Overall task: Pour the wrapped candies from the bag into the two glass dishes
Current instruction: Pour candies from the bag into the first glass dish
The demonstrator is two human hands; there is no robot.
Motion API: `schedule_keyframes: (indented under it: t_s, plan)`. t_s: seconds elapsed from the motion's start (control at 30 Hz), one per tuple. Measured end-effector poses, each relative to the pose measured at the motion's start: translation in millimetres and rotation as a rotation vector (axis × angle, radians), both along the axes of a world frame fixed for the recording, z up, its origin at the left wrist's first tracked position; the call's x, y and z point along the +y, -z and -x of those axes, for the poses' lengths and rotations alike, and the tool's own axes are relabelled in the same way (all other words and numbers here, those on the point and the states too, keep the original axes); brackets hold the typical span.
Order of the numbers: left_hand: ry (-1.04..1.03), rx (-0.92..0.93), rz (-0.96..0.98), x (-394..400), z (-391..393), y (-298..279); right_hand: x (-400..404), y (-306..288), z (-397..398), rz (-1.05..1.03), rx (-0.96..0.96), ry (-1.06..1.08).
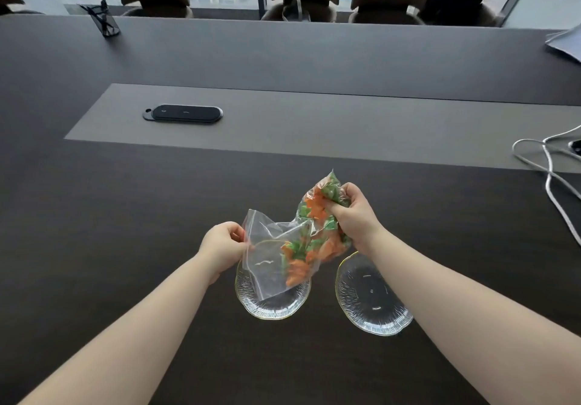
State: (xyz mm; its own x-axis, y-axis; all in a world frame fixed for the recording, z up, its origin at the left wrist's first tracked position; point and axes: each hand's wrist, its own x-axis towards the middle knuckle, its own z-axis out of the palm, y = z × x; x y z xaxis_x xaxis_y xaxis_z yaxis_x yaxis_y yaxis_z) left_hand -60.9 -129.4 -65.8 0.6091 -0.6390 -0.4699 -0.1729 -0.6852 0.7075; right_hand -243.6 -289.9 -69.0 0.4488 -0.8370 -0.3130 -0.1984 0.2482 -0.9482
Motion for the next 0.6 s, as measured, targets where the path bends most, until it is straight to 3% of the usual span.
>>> schedule_keyframes:
  t_s: [0.1, 0.27, 0.37, 0.43, 0.6]
  plan:
    - [0.0, 0.066, -0.023, 6, 0, 7, 5, -6, -2, 0.033, 0.016, -0.031]
    - [-0.171, 0.55, 0.116, 5, 6, -1, 15, -15, -8, 0.096, 0.031, -0.103]
    - [-0.233, 0.621, 0.191, 2, 8, -6, 21, -20, -11, 0.104, 0.015, -0.131]
    - [-0.146, 0.469, 0.169, 5, 8, -1, 23, -22, -14, 0.13, 0.013, -0.127]
    - [0.165, -0.141, -0.084, 13, 7, 10, 26, -28, -18, 0.191, 0.008, -0.11]
